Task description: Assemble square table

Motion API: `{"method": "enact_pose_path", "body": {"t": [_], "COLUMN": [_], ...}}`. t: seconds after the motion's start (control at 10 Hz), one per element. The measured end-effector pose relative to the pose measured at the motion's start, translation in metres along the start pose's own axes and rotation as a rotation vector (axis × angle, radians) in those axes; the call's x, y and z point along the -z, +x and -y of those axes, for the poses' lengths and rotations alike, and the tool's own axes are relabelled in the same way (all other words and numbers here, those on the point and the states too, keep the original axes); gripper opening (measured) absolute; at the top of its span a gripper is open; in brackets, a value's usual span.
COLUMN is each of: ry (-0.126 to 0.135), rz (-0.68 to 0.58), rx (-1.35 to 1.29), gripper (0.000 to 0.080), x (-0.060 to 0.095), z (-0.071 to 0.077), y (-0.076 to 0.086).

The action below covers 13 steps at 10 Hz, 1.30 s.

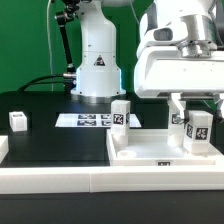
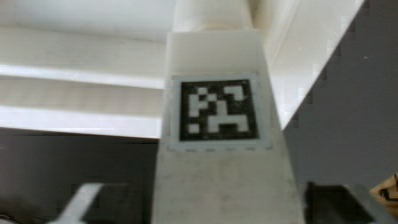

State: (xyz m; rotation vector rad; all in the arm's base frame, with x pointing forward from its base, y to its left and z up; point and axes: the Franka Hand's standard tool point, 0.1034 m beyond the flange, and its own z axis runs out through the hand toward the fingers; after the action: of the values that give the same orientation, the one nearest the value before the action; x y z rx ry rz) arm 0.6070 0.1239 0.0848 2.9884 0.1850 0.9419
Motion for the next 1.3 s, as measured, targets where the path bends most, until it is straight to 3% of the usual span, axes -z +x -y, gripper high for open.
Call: {"method": "enact_pose_path", "body": {"t": [0.1,0.3,0.7,1.1,1.3], "ry": [0.000,0.000,-0.003,-0.006,0.024], "rz": [0.001,0.001,0.002,0.029,0.192], "rx": [0.001,0.002,0.019,0.030,0.021], "gripper": [0.0607,0.0641,0.0649,0.0649,0.0649], "x": [0.000,0.000,0.009,0.004,0.000], "z": [0.000,0.000,-0.010,-0.014,-0.007], "y": [0.000,0.000,0.010,0.004,0.001]}}
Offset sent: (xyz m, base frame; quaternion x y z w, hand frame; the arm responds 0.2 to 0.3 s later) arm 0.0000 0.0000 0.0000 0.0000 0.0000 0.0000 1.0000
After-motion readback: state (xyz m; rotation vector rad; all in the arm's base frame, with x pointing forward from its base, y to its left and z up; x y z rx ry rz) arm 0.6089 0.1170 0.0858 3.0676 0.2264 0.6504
